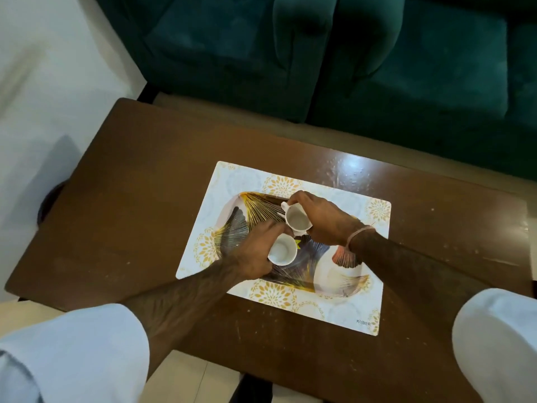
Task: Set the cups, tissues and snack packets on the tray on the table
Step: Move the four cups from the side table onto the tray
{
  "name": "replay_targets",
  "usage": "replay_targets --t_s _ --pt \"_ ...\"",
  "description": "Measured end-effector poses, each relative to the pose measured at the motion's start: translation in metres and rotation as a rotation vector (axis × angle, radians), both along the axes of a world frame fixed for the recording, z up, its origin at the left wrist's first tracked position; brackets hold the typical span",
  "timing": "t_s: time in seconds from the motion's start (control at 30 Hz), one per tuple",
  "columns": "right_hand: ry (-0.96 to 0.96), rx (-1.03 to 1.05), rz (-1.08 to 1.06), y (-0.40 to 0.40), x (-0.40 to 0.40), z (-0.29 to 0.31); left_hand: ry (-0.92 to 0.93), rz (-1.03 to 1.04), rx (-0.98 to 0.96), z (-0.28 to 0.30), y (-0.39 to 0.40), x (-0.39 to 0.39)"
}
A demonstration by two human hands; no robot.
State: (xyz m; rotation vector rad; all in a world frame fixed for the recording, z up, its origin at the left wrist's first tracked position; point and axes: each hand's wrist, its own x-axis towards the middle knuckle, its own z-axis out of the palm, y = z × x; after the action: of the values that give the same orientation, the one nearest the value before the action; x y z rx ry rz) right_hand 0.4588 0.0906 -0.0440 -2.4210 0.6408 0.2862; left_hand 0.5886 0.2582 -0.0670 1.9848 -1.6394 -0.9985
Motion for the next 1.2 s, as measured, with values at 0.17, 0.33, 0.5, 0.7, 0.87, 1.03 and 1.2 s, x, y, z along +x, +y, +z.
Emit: replay_targets --t_s 0.17,0.33,0.5,0.7,0.87,1.03,1.2 --pt "0.028 -0.011 0.031 0.009 0.002 -0.013 0.009 0.014 0.004 -0.012 0.012 -0.001" --pt "0.016 -0.069 0.064 0.01 0.007 -0.014 0.045 0.1 0.011 -0.014 0.015 -0.003" --pt "0.009 -0.116 0.121 0.015 0.01 -0.012 0.105 0.177 -0.004 -0.018 0.016 -0.006" --pt "0.017 -0.117 0.141 0.015 0.01 -0.011 0.148 0.236 -0.057 -0.02 0.017 -0.005" --pt "0.056 -0.098 0.138 0.017 0.01 -0.011 0.068 0.244 -0.06 -0.015 0.019 -0.002" --pt "0.072 -0.051 0.099 0.015 0.012 -0.001 -0.097 0.17 0.035 0.01 0.02 0.009" --pt "0.07 -0.041 -0.003 0.003 0.014 0.035 -0.061 0.173 0.058 0.05 0.008 0.026"
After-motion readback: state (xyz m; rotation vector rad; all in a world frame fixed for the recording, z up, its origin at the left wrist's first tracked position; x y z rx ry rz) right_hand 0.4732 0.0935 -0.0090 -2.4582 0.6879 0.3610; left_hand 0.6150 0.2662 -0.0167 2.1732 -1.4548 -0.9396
